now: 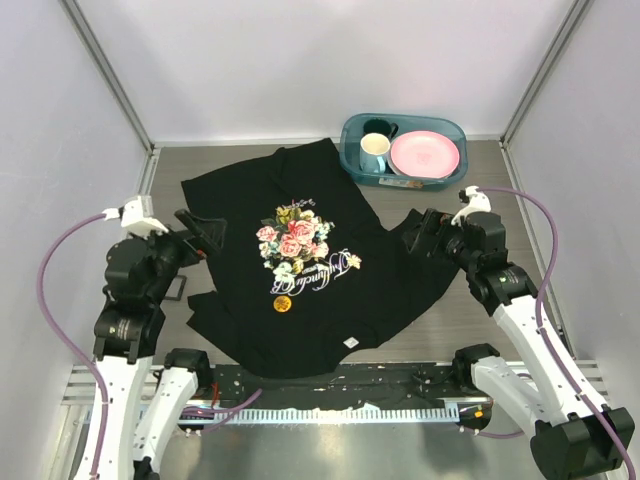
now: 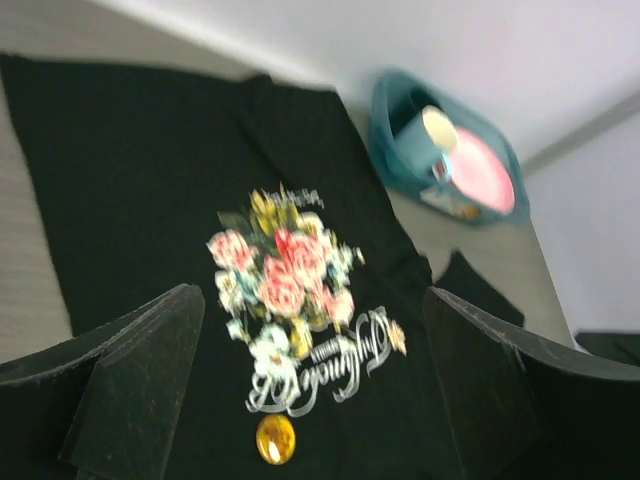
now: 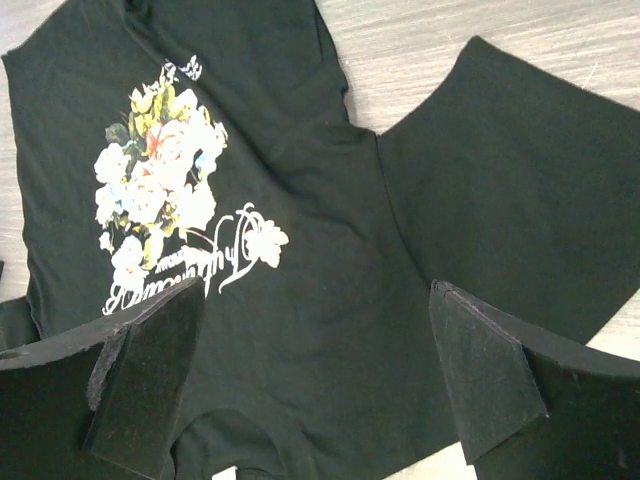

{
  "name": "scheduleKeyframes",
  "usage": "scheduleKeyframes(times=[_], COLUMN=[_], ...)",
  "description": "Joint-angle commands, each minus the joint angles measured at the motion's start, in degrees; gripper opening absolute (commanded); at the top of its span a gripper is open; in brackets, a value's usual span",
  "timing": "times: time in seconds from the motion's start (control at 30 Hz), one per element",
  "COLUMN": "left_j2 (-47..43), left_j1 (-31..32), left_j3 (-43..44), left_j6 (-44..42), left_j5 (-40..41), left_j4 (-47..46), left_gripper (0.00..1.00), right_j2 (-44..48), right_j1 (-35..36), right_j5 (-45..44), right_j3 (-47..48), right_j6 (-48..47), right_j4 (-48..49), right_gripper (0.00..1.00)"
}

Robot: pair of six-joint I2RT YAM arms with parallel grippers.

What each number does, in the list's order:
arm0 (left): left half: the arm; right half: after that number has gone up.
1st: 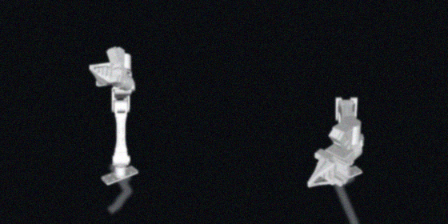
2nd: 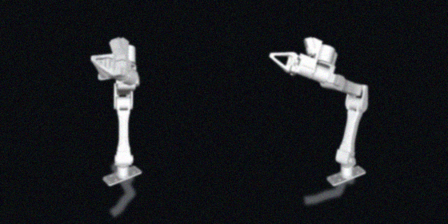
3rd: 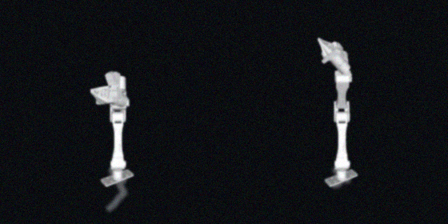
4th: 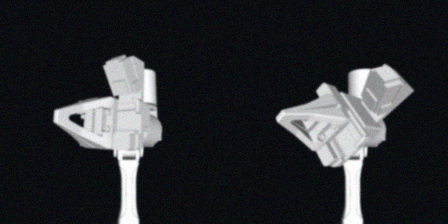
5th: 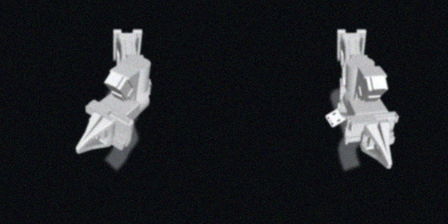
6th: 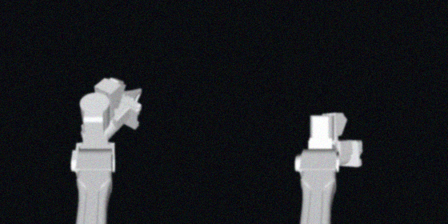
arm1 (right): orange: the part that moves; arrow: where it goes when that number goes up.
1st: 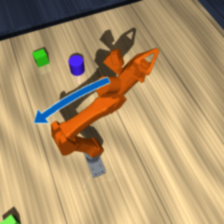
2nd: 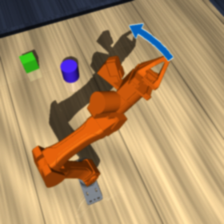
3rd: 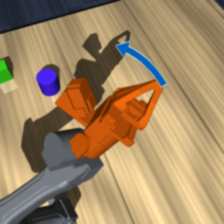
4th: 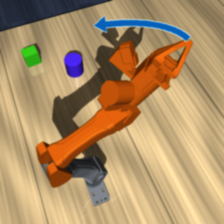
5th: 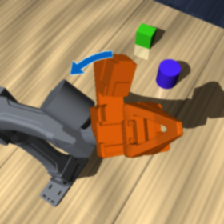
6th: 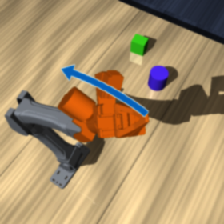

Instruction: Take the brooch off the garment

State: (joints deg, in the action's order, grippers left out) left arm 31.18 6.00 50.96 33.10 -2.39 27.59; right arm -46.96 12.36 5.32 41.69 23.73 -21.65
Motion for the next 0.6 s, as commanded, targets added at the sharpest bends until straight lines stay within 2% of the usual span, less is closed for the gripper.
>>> scheduleKeyframes(times=[0.0,0.1,0.13,0.2,0.33,0.47,0.57], left_j2=[4.41,8.01,9.33,10.13,11.18,13.28,15.57], left_j1=[-0.02,-0.02,-0.02,0.06,1.38,9.36,16.57], left_j3=[-0.15,-4.53,-5.86,-9.54,-13.51,-14.40,-13.26], left_j6=[1.43,4.24,5.56,7.14,11.19,12.07,11.64], left_j5=[-14.64,-22.02,-23.69,-27.22,-30.04,-25.04,-17.58], left_j4=[4.93,2.04,-0.67,-3.41,-9.65,-11.16,-11.07], left_gripper=[0.96,0.94,0.94,0.93,0.90,0.84,0.82], right_j2=[0.65,-1.64,-2.08,-1.82,-5.76,-14.99,-21.14], right_j1=[0.03,0.03,0.38,2.13,11.26,26.01,30.26], right_j5=[0.57,3.54,7.91,10.84,5.86,-2.40,-3.82], right_j3=[1.37,2.60,2.60,0.34,-1.79,-0.91,0.05], right_j6=[0.62,2.98,3.60,6.31,11.42,15.29,17.58], right_j4=[-1.99,-1.91,-1.12,4.12,10.13,18.27,24.26], right_gripper=[1.00,1.00,1.00,1.00,1.00,1.00,1.00])
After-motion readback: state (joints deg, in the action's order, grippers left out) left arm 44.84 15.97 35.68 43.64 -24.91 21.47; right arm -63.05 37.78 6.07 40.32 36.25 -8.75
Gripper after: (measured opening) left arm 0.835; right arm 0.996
